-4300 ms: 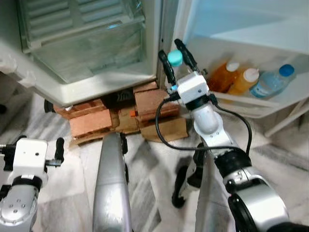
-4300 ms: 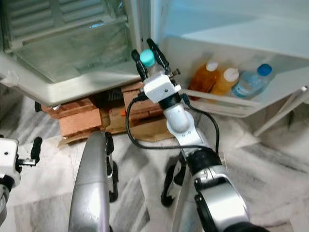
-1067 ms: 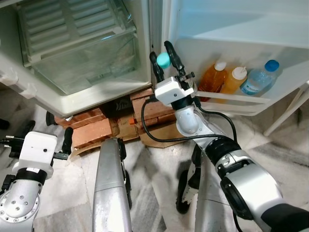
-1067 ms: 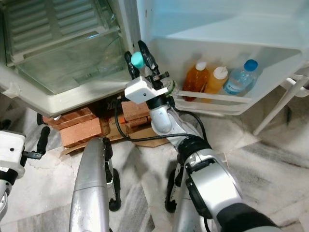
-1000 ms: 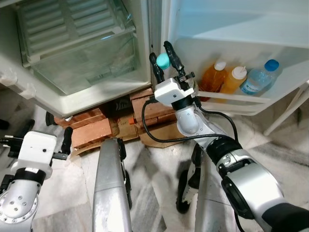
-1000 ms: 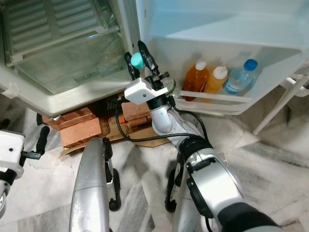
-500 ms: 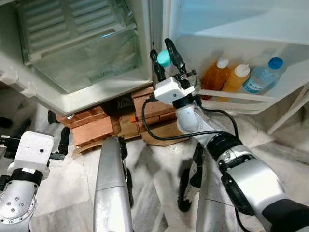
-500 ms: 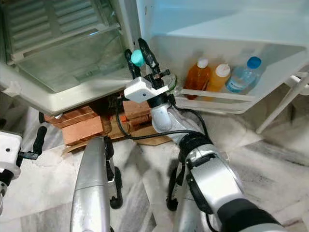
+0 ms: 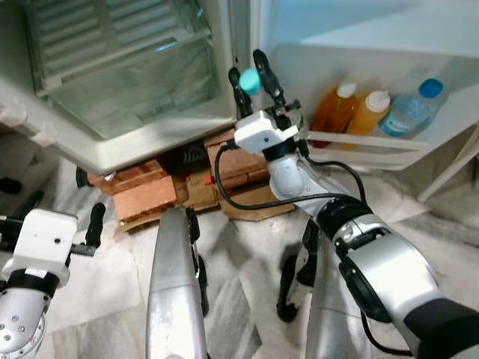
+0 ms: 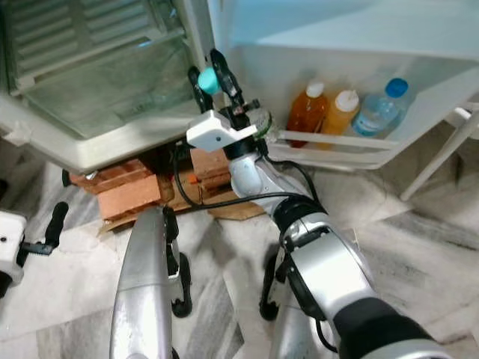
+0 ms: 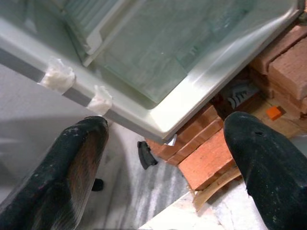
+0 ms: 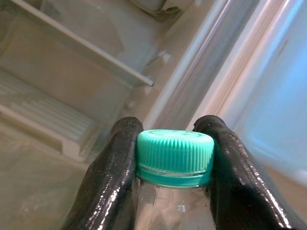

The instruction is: Restocking fridge

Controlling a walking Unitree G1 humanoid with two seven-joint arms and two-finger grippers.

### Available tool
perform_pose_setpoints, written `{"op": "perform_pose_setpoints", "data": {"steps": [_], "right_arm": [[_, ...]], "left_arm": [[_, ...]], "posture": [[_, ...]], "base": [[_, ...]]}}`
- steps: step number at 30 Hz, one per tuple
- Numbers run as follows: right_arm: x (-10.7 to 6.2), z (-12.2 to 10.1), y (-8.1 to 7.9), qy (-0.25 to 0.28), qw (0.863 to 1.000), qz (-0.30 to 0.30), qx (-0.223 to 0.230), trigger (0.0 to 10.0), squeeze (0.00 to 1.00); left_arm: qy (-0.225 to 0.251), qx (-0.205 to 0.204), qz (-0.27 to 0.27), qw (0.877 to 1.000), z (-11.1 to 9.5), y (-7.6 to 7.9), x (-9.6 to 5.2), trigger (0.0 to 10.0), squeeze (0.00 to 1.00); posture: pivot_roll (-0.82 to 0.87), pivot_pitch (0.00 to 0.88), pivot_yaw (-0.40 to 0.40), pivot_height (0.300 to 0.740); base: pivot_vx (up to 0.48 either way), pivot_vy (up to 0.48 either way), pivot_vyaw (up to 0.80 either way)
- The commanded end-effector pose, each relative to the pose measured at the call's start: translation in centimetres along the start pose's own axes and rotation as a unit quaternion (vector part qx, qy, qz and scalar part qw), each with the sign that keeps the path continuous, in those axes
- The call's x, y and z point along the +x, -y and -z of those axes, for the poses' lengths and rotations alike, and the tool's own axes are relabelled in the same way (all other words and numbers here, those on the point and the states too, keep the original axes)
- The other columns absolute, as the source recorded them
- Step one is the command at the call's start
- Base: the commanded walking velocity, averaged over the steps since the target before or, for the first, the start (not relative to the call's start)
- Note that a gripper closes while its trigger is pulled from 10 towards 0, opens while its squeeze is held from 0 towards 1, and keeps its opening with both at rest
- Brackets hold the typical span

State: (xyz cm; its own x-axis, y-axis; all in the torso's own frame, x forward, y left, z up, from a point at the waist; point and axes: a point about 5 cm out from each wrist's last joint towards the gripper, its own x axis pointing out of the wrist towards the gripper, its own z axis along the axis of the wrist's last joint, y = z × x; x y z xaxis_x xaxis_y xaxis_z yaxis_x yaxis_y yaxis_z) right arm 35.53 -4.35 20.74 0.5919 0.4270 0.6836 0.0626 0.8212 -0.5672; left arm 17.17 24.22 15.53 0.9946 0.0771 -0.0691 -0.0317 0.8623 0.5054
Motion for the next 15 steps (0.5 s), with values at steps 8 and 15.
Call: {"op": "perform_pose_setpoints", "data": {"steps": [8,15], "right_arm": [[-4.3,2.8,0.4,-0.134,0.973,-0.002,0.188,10.0,0.0],[-7.6,3.0,0.4,-0.19,0.937,-0.011,0.292,10.0,0.0]], "left_arm": [[-0.001,-0.032,0.003,0.999,0.7,1.9,2.2,10.0,0.0],[0.017,-0.062,0.004,0.998,0.9,3.7,5.2,10.0,0.0]], "posture": [[0.35,0.34,0.04,0.537],[0.22,0.202,0.003,0.537]], "base": [[0.0,0.0,0.0],[0.0,0.0,0.0]]}}
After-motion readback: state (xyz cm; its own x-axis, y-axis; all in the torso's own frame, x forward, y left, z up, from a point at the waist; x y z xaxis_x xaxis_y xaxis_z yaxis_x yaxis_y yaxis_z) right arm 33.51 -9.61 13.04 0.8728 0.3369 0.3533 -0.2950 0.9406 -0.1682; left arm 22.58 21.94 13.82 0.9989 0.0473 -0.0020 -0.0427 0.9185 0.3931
